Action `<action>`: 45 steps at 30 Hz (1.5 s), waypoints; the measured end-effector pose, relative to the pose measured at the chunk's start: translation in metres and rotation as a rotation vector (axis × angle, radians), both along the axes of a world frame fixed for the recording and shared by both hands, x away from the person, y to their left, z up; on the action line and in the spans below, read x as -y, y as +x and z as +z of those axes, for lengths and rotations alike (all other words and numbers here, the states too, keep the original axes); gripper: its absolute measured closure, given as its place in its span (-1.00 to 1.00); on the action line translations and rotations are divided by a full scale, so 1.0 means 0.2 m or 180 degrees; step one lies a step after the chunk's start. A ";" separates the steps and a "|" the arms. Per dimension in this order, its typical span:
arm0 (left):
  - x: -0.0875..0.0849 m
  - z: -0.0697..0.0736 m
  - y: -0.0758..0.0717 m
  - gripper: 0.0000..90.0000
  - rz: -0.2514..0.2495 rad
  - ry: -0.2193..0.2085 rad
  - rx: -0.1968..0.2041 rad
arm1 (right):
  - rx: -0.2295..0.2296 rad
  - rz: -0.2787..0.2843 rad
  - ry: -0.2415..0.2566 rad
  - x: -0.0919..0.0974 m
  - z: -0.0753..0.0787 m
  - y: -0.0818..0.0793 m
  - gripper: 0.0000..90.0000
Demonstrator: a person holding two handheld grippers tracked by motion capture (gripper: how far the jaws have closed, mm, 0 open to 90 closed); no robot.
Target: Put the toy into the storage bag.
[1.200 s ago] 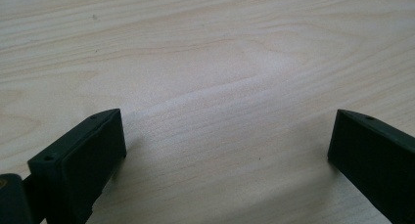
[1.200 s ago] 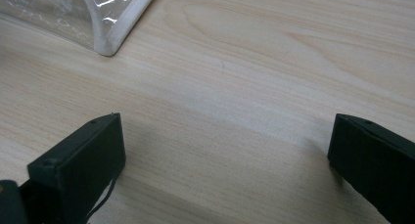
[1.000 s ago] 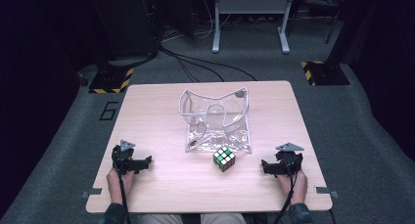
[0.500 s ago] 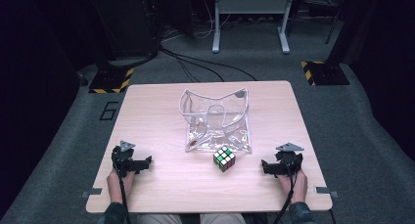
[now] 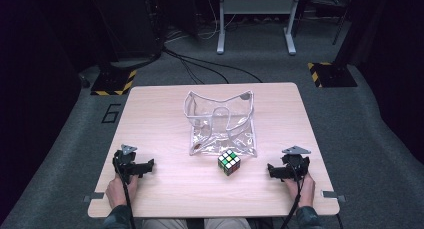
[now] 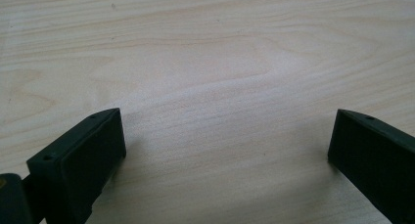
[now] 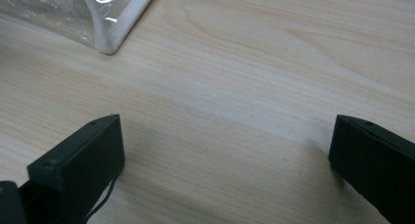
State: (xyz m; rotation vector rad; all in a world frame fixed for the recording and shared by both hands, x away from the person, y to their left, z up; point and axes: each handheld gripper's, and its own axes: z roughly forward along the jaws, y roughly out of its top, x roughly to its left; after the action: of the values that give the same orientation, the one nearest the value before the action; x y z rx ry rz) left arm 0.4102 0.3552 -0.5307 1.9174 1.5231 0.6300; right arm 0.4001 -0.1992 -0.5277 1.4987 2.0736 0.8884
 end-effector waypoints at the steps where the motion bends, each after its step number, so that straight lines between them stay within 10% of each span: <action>1: 0.00 0.00 0.00 -0.99 0.0001 0.0003 0.0006 | -0.0035 0.0056 0.0117 0.01 0.01 0.00 -1.00; 21: 0.00 0.00 -0.01 -0.99 -0.0057 -0.0017 0.0017 | -0.0058 0.0460 0.0133 -0.27 0.18 -0.08 -0.98; 45: 0.00 0.00 -0.01 -0.99 -0.0070 -0.0008 0.0019 | -0.0273 0.0935 0.0078 -0.56 0.18 -0.07 -1.00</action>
State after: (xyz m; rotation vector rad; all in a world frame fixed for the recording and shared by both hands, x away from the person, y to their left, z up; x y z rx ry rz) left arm 0.4078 0.3561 -0.5312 1.9261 1.4963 0.6233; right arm 0.3869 -0.0865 -0.4913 1.2835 2.3961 0.9724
